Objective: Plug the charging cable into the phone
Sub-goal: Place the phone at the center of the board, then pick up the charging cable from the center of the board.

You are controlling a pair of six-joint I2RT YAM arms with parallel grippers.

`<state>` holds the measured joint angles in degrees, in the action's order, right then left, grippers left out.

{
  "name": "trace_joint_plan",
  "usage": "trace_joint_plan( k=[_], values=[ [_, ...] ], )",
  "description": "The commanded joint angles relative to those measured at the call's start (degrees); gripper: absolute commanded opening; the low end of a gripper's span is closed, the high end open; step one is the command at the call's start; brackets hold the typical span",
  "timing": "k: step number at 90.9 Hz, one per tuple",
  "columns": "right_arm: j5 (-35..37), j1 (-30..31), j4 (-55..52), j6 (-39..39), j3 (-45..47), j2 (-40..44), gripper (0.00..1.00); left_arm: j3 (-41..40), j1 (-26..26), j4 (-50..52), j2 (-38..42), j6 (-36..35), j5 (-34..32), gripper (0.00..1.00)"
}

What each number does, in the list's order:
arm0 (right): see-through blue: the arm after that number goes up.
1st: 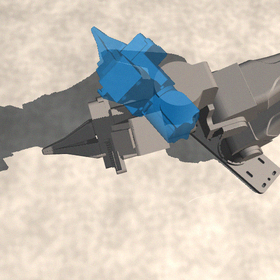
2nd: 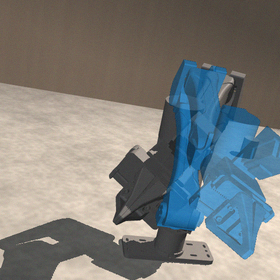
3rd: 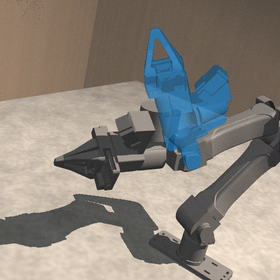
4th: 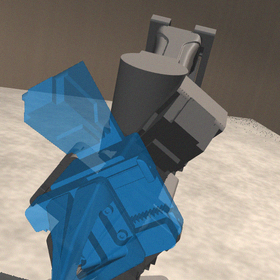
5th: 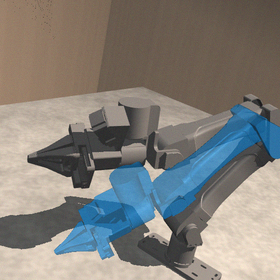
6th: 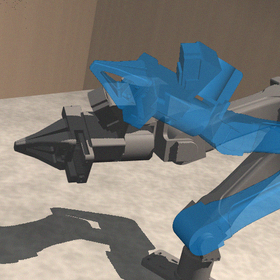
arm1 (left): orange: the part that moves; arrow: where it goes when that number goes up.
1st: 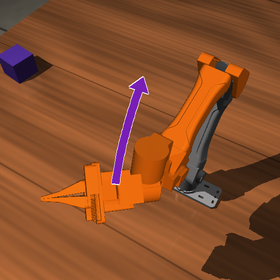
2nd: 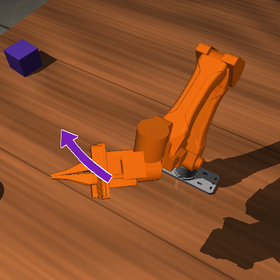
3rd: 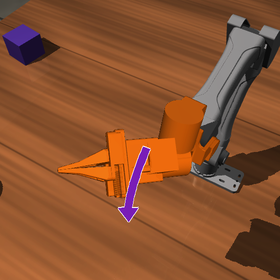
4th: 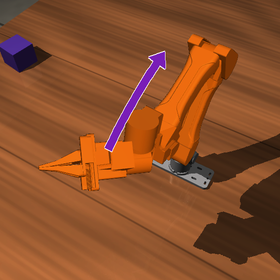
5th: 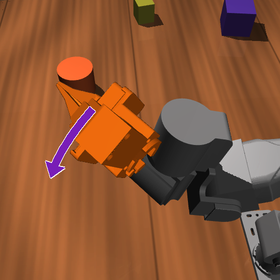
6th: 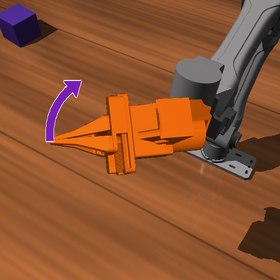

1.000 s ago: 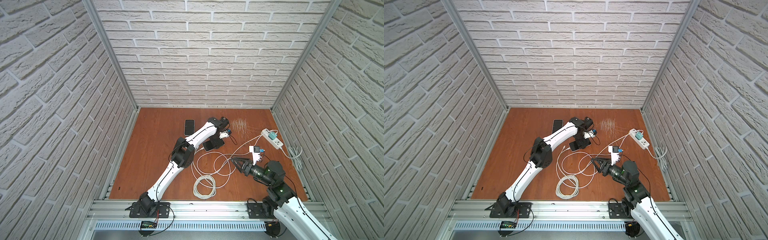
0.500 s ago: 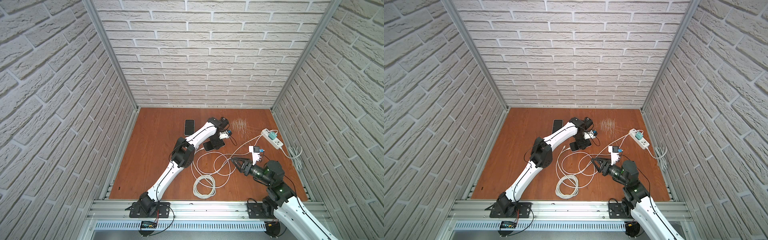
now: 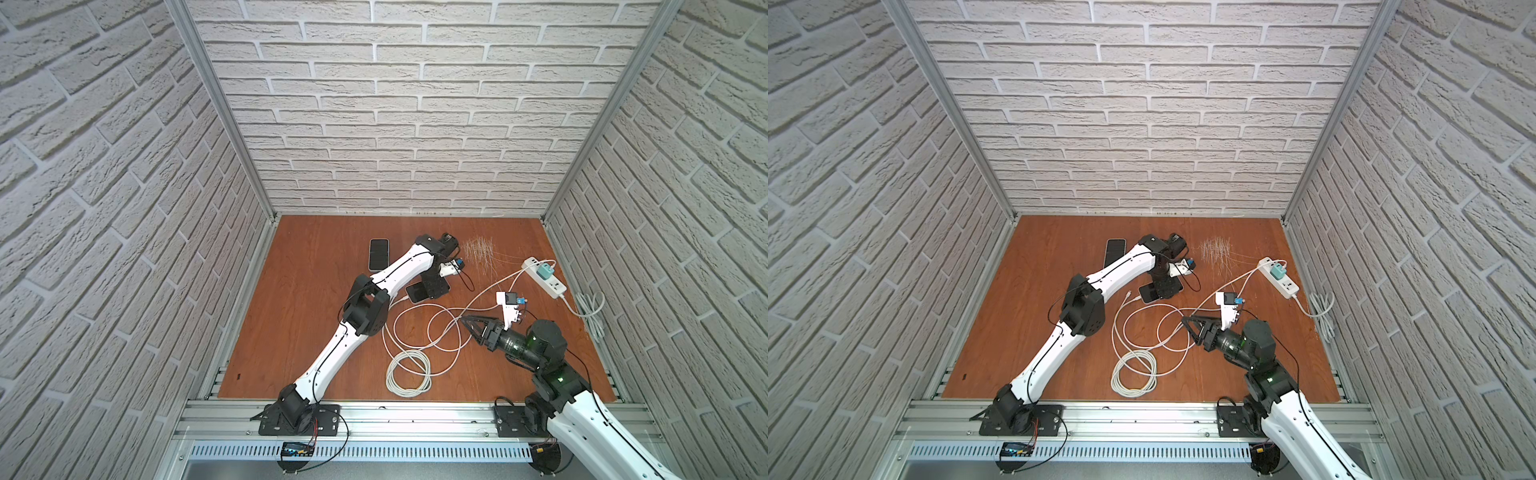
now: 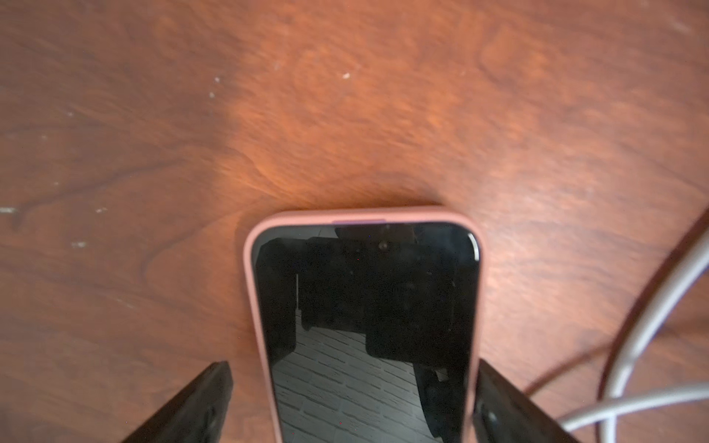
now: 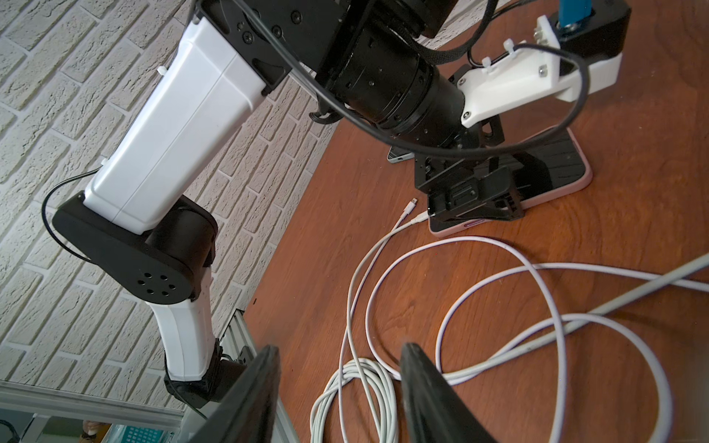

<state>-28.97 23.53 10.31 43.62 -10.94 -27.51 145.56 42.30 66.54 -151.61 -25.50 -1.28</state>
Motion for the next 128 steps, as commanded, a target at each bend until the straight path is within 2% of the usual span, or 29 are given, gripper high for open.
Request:
trace_joint_plan(
  k=[1, 8, 22, 38, 48, 55, 63, 70, 76, 81, 95, 108, 128],
  values=[
    [0.0, 0.3, 2.9, 0.4, 0.3, -0.2, 0.56, 0.8, 0.2, -2.7, 0.3, 0.6, -2.1, 0.98],
    [0.1, 0.3, 2.9, 0.4, 0.3, -0.3, 0.55, 0.8, 0.2, -3.8, 1.3, 1.8, -2.5, 0.98],
    [0.1, 0.3, 3.2, 0.5, 0.4, -0.5, 0.55, -0.5, -1.3, -7.7, 6.8, 7.6, 1.0, 0.98],
    [0.2, 0.3, 3.0, 0.6, 0.8, 0.3, 0.55, -7.9, -4.0, -16.1, 16.1, 15.8, 7.2, 0.98],
    [0.5, 0.3, 2.7, 0.7, 1.0, 1.1, 0.55, -12.2, -5.0, -17.0, 20.3, 20.2, 7.9, 0.97],
    [0.9, 0.3, 2.6, 0.8, 1.2, 1.4, 0.55, -19.2, -6.0, -19.4, 24.9, 25.7, 5.1, 0.94],
    [1.8, 0.3, 2.3, 1.0, 1.3, 1.5, 0.55, -34.0, -8.1, -25.0, 33.3, 34.8, 1.8, 0.88],
    [2.3, 0.3, 1.9, 1.2, 1.4, 1.3, 0.55, -47.1, -11.1, -27.8, 41.7, 48.4, -2.2, 0.87],
    [2.5, 0.3, 1.9, 1.3, 1.4, 1.2, 0.55, -57.9, -14.3, -28.8, 49.1, 60.6, -1.6, 0.86],
    [2.6, 0.3, 1.9, 1.4, 1.4, 1.1, 0.55, -66.9, -15.8, -31.0, 55.0, 67.1, -0.5, 0.84],
    [2.7, 0.2, 1.9, 1.6, 1.5, 0.9, 0.54, -82.7, -15.1, -32.4, 65.1, 76.8, -0.7, 0.80],
    [3.2, 0.2, 1.5, 1.6, 1.7, 1.9, 0.54, -91.3, -14.0, -36.2, 68.1, 81.6, 1.1, 0.72],
    [3.7, 0.2, 0.7, 1.7, 1.9, 2.8, 0.54, -89.4, -9.4, -31.0, 63.9, 83.1, -3.2, 0.64]
  ],
)
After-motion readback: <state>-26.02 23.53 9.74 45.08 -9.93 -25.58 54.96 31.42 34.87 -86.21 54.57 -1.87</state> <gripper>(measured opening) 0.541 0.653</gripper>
